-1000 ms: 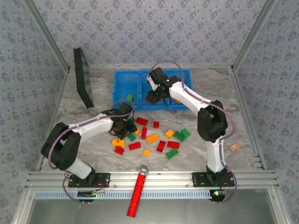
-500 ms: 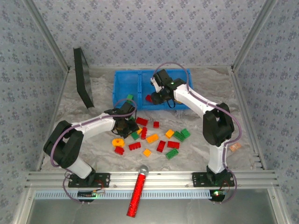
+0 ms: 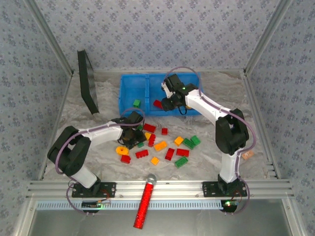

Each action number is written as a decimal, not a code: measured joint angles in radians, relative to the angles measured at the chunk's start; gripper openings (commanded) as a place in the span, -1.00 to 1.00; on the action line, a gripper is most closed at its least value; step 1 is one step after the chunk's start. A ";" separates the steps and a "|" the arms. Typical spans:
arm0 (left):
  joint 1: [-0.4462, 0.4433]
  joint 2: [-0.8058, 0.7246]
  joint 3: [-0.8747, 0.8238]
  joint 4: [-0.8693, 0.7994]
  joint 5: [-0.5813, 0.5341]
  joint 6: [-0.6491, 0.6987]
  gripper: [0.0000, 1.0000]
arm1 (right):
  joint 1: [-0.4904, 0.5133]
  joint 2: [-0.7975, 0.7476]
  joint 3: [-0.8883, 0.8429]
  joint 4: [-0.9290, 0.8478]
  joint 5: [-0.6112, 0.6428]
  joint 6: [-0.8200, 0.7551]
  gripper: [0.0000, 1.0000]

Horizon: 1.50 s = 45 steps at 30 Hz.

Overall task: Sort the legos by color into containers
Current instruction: Pick up the lego from the center of the table, then place the lego in the container.

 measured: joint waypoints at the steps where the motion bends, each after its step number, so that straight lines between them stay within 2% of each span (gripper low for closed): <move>1: 0.000 0.000 0.000 -0.003 0.000 0.003 -0.11 | -0.002 -0.002 0.000 0.001 0.000 0.000 -0.06; 7: 0.000 0.012 0.028 -0.034 -0.004 0.031 -0.41 | -0.002 -0.032 -0.032 0.004 0.001 0.000 -0.06; 10: 0.000 0.029 0.054 -0.064 -0.007 0.054 -0.49 | -0.002 -0.081 -0.079 0.006 0.001 0.008 -0.06; 17: 0.002 0.047 0.159 -0.219 -0.101 0.136 -0.51 | -0.002 -0.299 -0.303 0.015 -0.008 0.071 -0.05; 23: 0.016 0.045 0.408 -0.331 -0.238 0.244 -0.50 | 0.001 -0.480 -0.537 0.006 -0.039 0.175 -0.02; 28: 0.077 0.045 0.518 -0.345 -0.300 0.325 -0.50 | 0.014 -0.588 -0.663 -0.022 -0.068 0.270 0.11; 33: 0.149 0.103 0.620 -0.346 -0.322 0.389 -0.50 | 0.032 -0.634 -0.710 -0.040 -0.106 0.331 0.15; 39: 0.185 0.262 0.787 -0.346 -0.326 0.463 -0.50 | 0.105 -0.637 -0.752 -0.047 -0.139 0.449 0.50; 42: 0.200 0.344 0.872 -0.348 -0.325 0.491 -0.50 | 0.150 -0.637 -0.786 -0.050 -0.138 0.533 0.84; 45: 0.219 0.410 0.932 -0.347 -0.325 0.509 -0.50 | 0.187 -0.637 -0.819 -0.053 -0.130 0.609 1.00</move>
